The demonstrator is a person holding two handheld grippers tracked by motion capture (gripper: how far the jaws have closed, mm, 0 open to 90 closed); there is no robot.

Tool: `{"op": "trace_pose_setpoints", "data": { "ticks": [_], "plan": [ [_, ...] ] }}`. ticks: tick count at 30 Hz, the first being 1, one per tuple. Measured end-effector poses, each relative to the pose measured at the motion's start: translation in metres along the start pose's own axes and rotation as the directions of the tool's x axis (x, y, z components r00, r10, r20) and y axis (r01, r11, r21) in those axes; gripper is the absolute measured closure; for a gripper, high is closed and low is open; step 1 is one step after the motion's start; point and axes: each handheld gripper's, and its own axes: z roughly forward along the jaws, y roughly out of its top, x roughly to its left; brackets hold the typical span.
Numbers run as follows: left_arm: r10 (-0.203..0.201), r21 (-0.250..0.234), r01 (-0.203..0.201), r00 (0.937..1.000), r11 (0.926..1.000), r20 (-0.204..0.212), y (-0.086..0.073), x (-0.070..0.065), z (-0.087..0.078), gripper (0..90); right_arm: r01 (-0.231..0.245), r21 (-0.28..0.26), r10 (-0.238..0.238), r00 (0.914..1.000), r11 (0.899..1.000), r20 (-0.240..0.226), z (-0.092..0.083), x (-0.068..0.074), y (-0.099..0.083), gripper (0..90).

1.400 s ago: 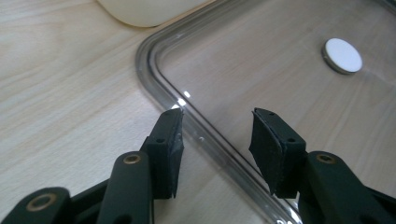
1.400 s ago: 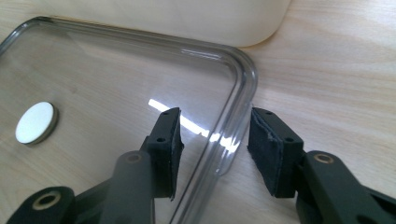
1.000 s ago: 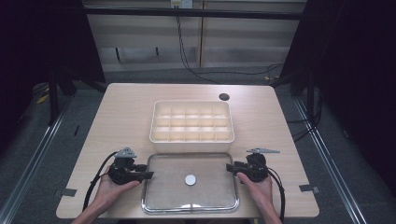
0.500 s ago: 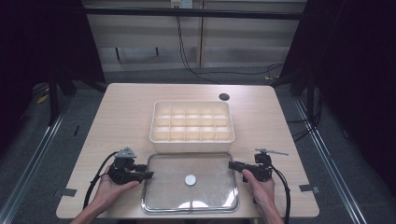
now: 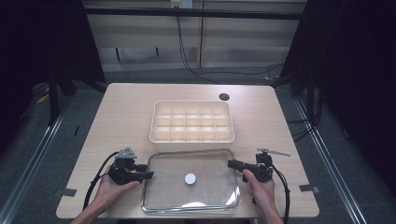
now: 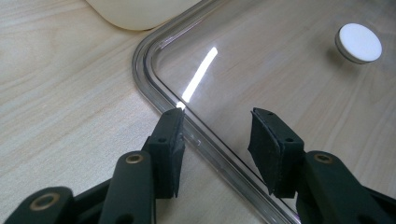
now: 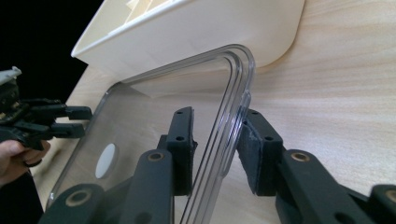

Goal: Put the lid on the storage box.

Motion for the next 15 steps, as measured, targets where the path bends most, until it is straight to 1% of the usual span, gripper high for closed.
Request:
{"op": "trace_pose_setpoints", "data": {
  "ticks": [1, 4, 6, 8, 10, 12, 13, 15],
  "plan": [
    [0.001, 0.001, -0.001, 1.0, 1.0, 0.0, 0.0, 0.0002, -0.0001, 54.8, 0.013, 0.002, -0.013, 0.9999, 1.0, 0.007, 0.0005, -0.0001, -0.0003, 66.5],
    [0.0, 0.001, 0.0, 1.0, 1.0, 0.002, 0.0, 0.0006, -0.0002, 54.8, 0.031, 0.017, -0.031, 0.9994, 0.999, 0.014, 0.0009, 0.0013, 0.0, 64.9],
    [-0.003, 0.001, 0.003, 1.0, 1.0, 0.007, 0.0001, 0.0013, -0.0003, 54.8, 0.044, 0.026, -0.044, 0.999, 0.999, 0.001, 0.0005, 0.0015, 0.0007, 63.0],
    [-0.006, 0.0, 0.006, 0.9999, 1.0, 0.009, 0.0, 0.0016, -0.0003, 54.8, 0.06, 0.027, -0.06, 0.9982, 0.998, -0.007, -0.0002, 0.0016, 0.0015, 63.3],
    [-0.009, -0.001, 0.009, 0.9999, 1.0, 0.011, 0.0001, 0.0021, -0.0002, 54.8, 0.051, 0.029, -0.05, 0.9982, 0.998, -0.033, -0.001, 0.0013, 0.0023, 63.0],
    [-0.011, -0.002, 0.011, 0.9999, 0.9999, 0.013, 0.0001, 0.0025, -0.0002, 54.9, 0.052, 0.035, -0.051, 0.9976, 0.998, -0.047, -0.0011, 0.0011, 0.003, 64.0],
    [-0.011, -0.002, 0.011, 0.9999, 0.9999, 0.011, 0.0001, 0.0025, -0.0002, 54.9, 0.054, 0.039, -0.052, 0.9965, 0.998, -0.066, -0.0001, 0.0012, 0.0029, 63.7],
    [-0.014, -0.002, 0.014, 0.9998, 0.9999, 0.012, 0.0001, 0.0026, -0.0003, 54.8, 0.057, 0.042, -0.054, 0.9972, 0.998, -0.051, -0.0001, 0.0027, 0.0029, 64.7]
  ]
}}
